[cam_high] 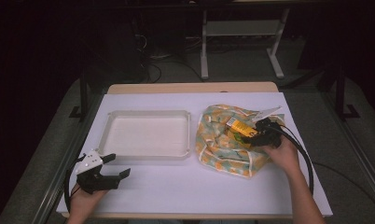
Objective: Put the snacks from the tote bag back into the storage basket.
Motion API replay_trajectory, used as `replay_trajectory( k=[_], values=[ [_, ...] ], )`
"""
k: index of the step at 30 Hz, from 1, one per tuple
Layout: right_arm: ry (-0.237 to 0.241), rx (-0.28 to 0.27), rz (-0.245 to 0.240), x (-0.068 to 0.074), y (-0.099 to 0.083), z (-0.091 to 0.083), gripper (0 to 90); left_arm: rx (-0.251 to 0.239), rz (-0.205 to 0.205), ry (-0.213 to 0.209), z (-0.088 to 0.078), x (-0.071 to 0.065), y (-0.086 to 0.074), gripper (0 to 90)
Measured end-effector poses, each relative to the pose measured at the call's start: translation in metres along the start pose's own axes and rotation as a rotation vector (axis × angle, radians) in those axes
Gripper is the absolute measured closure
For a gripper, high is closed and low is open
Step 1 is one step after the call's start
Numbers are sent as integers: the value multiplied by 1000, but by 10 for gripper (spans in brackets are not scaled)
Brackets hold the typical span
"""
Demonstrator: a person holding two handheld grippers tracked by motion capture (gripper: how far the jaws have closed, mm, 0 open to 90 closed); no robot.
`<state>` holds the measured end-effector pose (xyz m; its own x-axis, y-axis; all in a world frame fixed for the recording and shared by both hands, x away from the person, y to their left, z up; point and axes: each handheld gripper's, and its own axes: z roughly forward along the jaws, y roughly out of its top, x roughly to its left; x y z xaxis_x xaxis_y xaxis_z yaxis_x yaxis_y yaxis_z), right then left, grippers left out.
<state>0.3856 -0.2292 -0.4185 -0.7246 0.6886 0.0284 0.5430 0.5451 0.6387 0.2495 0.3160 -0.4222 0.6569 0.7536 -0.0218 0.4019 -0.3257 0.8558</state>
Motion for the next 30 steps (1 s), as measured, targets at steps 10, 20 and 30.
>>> replay_trajectory(
  k=[10,20,30],
  values=[
    [-12,12,-15,4,4,-2,503,6,3,0,0,0,0,167],
    [-10,19,-56,10,19,-13,512,-1,-1,0,1,0,0,167],
    [-26,112,-130,15,47,-32,513,-3,-2,2,0,0,0,166]
  ],
)
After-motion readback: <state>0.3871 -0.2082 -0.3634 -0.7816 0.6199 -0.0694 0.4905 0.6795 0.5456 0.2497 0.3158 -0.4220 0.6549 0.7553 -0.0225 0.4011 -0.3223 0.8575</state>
